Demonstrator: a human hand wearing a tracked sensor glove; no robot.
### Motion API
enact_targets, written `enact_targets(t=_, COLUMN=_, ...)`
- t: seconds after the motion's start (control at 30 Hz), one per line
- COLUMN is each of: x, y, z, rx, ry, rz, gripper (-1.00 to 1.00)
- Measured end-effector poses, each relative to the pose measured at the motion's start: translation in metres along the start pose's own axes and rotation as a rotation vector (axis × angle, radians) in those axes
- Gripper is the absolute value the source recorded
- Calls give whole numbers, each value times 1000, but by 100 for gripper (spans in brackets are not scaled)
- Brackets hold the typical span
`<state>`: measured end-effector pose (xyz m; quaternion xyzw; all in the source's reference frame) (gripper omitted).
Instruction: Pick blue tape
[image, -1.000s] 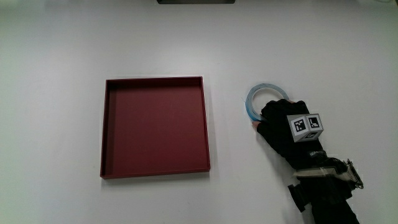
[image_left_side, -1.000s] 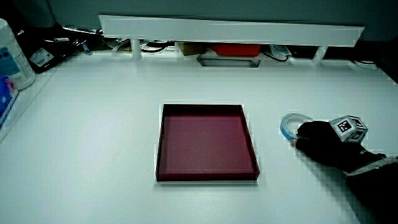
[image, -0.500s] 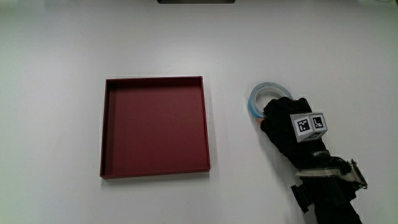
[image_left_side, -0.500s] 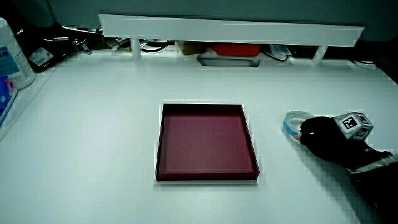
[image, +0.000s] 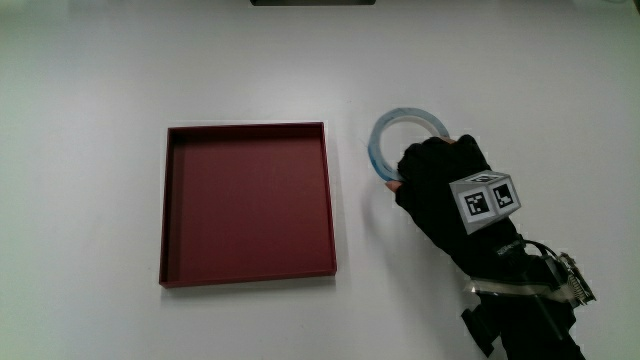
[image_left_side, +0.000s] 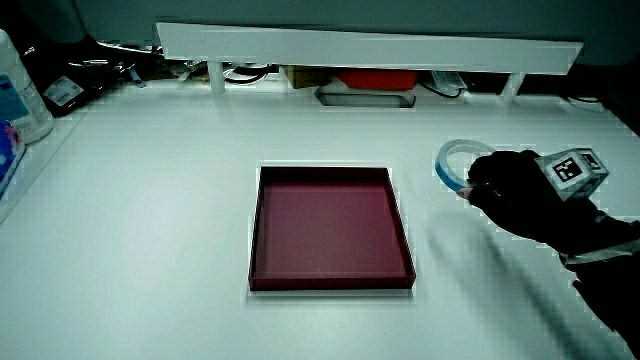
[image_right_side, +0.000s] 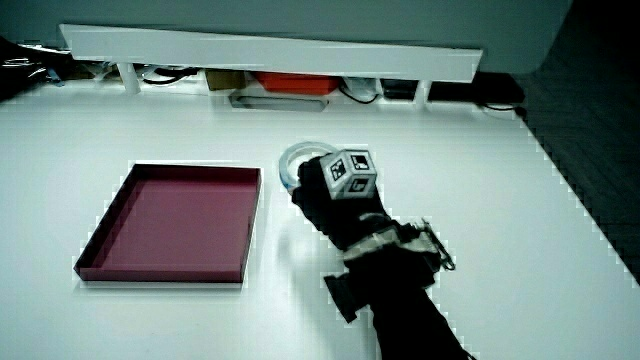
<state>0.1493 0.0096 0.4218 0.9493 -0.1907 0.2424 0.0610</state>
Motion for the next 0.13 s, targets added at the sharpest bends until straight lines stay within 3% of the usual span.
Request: enact_targets(t=0.13, x=-22, y=7, z=3, rx=1, ry=2, rz=58, gripper=100)
